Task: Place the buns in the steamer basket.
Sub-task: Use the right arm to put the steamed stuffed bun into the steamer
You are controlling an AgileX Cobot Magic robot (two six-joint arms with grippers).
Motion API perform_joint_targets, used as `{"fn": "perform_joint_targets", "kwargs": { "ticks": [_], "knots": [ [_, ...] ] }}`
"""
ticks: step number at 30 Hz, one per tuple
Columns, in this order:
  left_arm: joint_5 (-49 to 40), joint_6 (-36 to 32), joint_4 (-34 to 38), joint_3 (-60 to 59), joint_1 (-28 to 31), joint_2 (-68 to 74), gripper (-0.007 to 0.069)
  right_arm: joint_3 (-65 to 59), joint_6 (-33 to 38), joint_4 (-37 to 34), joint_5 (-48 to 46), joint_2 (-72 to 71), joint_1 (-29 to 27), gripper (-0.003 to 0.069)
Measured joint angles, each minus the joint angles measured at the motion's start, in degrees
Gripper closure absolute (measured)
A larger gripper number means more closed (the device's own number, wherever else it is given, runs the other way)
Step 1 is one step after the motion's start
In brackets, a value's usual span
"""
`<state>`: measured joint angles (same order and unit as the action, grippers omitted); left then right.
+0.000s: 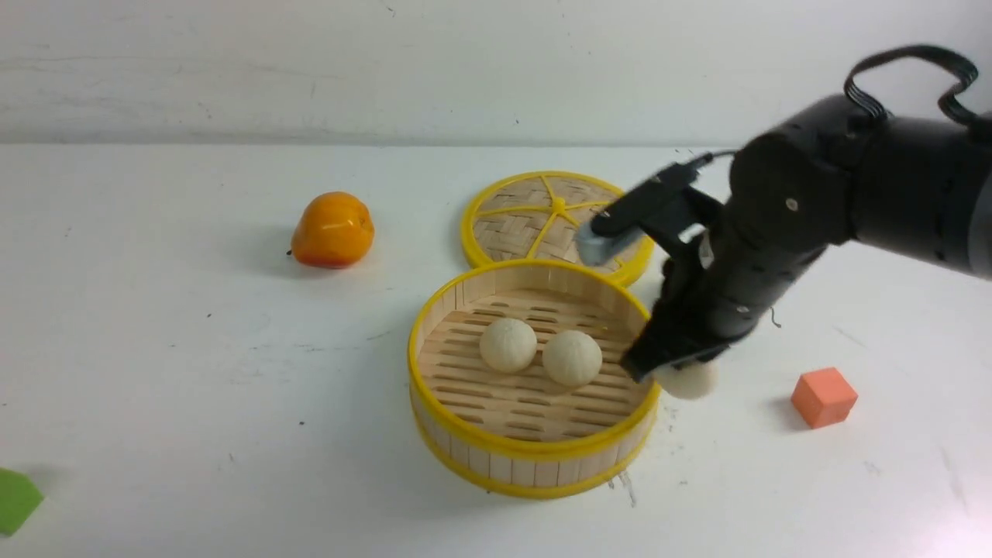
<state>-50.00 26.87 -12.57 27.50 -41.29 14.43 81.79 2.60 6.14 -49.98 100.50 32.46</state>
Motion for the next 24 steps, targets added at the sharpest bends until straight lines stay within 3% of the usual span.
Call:
{"fn": "perform_joint_targets", "kwargs": {
  "ticks": [10,13,16,17,20,24],
  "knots": [
    [-0.05,0.05,0.00,0.00,0.00,0.00,0.0624,8.42,0.03,-2.17,3.02,11.36,6.72,0.0607],
    [-0.05,0.05,0.00,0.00,0.00,0.00,0.0622,10.07,-0.34,-2.82,4.04,14.96,6.83,0.0524],
    [-0.05,0.05,0.00,0.00,0.00,0.00,0.0617,10.62,-0.75,-2.82,4.60,16.51,6.83,0.0393],
    [-0.05,0.05,0.00,0.00,0.00,0.00,0.0617,10.62,-0.75,-2.82,4.60,16.68,6.83,0.0384],
    [-0.05,0.05,0.00,0.00,0.00,0.00,0.0611,10.75,-2.00,-3.01,4.64,16.97,6.83,0.0241],
    [-0.05,0.05,0.00,0.00,0.00,0.00,0.0606,11.08,-2.60,-3.01,3.76,16.29,6.83,0.0151]
  ]
}}
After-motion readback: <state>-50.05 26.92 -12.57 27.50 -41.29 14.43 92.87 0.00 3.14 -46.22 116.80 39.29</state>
